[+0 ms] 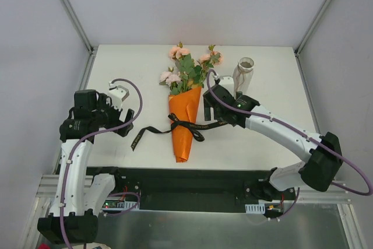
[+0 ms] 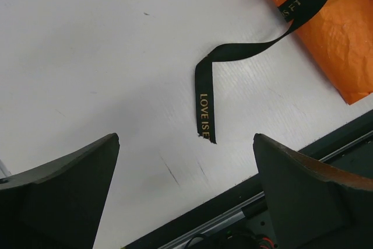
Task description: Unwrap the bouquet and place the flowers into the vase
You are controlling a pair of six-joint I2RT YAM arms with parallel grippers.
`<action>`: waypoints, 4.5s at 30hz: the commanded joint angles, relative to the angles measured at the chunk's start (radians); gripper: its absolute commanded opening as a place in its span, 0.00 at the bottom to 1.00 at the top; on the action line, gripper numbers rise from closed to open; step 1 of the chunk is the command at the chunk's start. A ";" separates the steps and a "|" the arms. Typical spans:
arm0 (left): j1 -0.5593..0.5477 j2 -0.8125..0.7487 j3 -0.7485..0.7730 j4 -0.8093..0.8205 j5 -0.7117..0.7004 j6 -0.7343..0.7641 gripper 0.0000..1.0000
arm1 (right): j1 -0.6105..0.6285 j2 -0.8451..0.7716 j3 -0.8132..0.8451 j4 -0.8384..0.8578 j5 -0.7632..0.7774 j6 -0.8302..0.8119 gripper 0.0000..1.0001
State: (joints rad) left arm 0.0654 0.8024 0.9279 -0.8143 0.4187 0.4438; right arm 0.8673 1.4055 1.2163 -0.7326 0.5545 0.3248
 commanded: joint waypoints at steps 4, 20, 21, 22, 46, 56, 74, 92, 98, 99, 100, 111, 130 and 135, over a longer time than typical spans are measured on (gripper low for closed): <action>-0.062 0.041 0.000 -0.019 0.104 0.065 0.99 | -0.062 -0.030 -0.151 0.126 -0.114 0.152 0.95; -0.525 0.308 -0.055 0.156 -0.064 0.056 0.99 | -0.175 -0.066 -0.428 0.466 -0.307 0.335 0.88; -0.538 0.348 -0.052 0.170 -0.070 0.058 0.99 | -0.177 -0.060 -0.443 0.487 -0.311 0.350 0.88; -0.561 0.368 -0.051 0.199 -0.080 0.061 0.99 | -0.179 -0.050 -0.449 0.498 -0.315 0.364 0.88; -0.641 0.646 -0.141 0.576 -0.158 0.194 0.85 | -0.172 0.176 -0.394 0.691 -0.533 0.674 0.77; -0.642 0.650 -0.143 0.627 -0.179 0.171 0.14 | -0.125 0.270 -0.356 0.774 -0.593 0.792 0.73; -0.595 0.471 -0.106 0.524 -0.285 0.084 0.00 | -0.149 0.067 -0.400 0.687 -0.407 0.714 0.01; 0.135 0.348 0.038 0.420 -0.583 -0.017 0.00 | -0.252 -0.471 -0.440 0.205 -0.004 0.408 0.05; 0.215 0.345 0.014 0.402 -0.477 -0.004 0.09 | -0.376 -0.585 -0.402 0.020 0.137 0.309 0.87; 0.215 0.340 0.006 0.388 -0.450 -0.004 0.17 | -0.390 -0.576 -0.374 -0.003 0.137 0.289 0.98; 0.214 0.325 -0.015 0.379 -0.420 0.002 0.26 | -0.408 -0.565 -0.364 -0.040 0.137 0.277 1.00; 0.208 0.179 -0.100 0.270 -0.192 0.070 0.99 | 0.114 -0.419 -0.253 0.245 0.076 -0.269 0.96; 0.208 0.193 0.002 0.093 -0.051 -0.022 0.99 | 0.595 0.289 0.038 0.340 0.033 -0.682 0.96; 0.208 0.198 0.009 0.086 -0.032 -0.042 0.99 | 0.593 0.372 0.022 0.421 0.112 -0.719 0.96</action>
State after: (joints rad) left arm 0.2806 1.0092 0.9020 -0.6914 0.3386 0.4290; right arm 1.4620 1.7393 1.2228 -0.3950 0.5823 -0.3344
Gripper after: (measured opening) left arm 0.992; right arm 0.965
